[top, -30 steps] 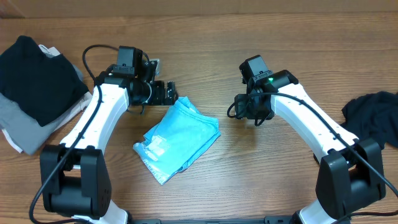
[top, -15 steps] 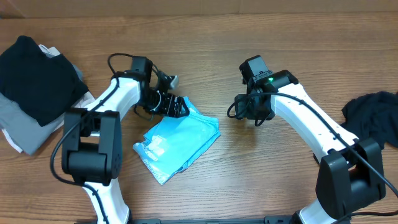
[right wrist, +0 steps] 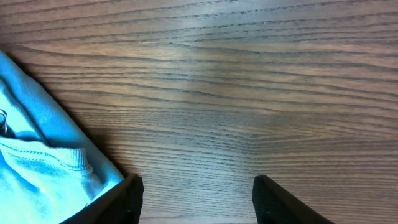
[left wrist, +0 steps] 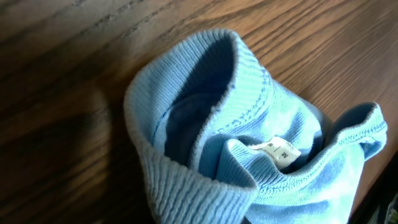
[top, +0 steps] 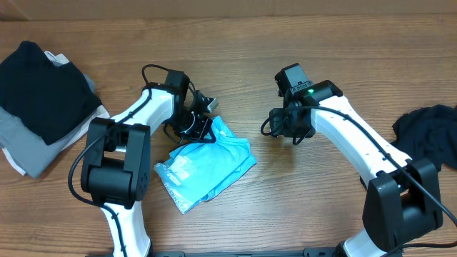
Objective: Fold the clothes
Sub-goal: 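Grasp the folded shirt bundle with the left gripper, then carry the bundle left and place it on the clothes stack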
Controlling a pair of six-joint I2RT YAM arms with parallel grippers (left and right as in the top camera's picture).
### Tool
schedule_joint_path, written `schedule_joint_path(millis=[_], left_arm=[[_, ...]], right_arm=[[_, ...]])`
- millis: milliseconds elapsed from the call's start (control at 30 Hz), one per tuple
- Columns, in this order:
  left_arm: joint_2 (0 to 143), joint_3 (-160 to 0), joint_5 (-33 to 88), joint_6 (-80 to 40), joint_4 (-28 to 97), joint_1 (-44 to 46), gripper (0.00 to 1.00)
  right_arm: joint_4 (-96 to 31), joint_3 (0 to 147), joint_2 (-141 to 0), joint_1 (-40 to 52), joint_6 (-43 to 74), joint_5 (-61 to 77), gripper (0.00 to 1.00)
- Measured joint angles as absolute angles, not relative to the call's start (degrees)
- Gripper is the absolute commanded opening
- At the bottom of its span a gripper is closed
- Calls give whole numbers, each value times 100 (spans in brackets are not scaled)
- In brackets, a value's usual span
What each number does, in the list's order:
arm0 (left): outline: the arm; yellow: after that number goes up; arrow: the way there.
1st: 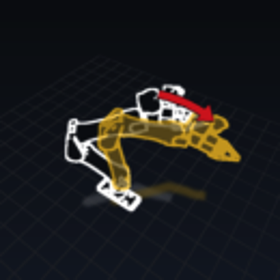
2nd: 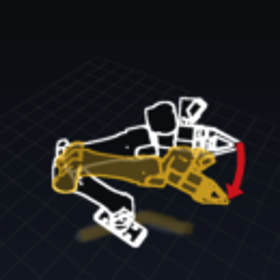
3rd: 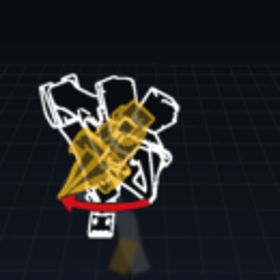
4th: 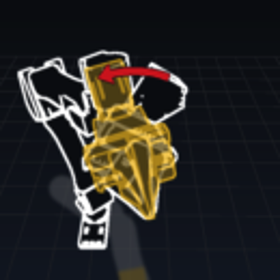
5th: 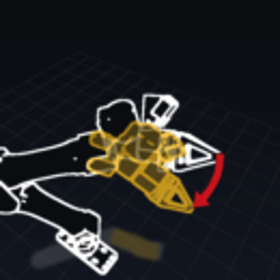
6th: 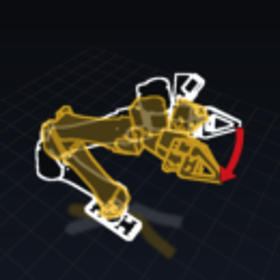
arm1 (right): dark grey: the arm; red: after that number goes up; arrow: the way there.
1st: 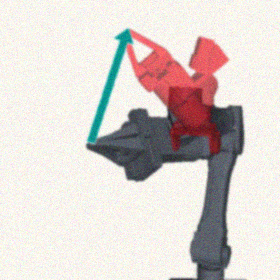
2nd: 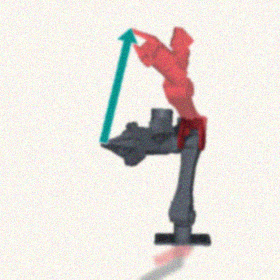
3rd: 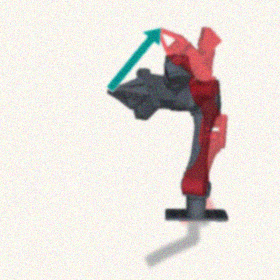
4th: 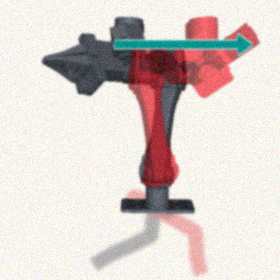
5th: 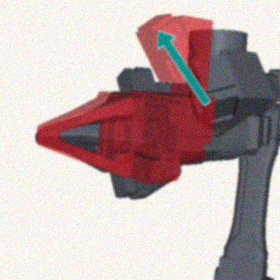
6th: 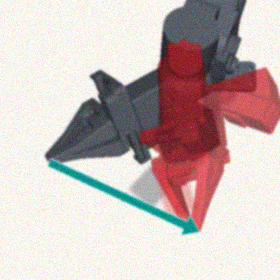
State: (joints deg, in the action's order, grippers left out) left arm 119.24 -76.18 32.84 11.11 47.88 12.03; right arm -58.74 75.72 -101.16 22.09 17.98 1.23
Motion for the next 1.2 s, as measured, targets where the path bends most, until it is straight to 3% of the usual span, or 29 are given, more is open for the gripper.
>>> schedule_joint_path(millis=[300, 500, 767, 1033, 1200], left_arm=[[11898, -9249, 2394, 454, 5725, 878, 4], [10663, -9428, 1149, -725, 5878, 316, 4], [9550, -9465, 552, -1264, 6237, -528, 4], [9028, -9465, -1, -1358, 6034, -1299, 4], [8978, -9465, -97, -1363, 5290, -2036, 4]], right_arm=[[-5878, 7572, -10116, 2202, 1800, 121, 61], [-5922, 7572, -10116, 2016, 1802, 123, 61], [-6049, 7572, -10114, 1551, 1796, 119, 61], [-6069, 7572, -10116, 1500, 1796, 119, 60], [-6112, 7572, -10116, 1500, 1798, 119, 61]])
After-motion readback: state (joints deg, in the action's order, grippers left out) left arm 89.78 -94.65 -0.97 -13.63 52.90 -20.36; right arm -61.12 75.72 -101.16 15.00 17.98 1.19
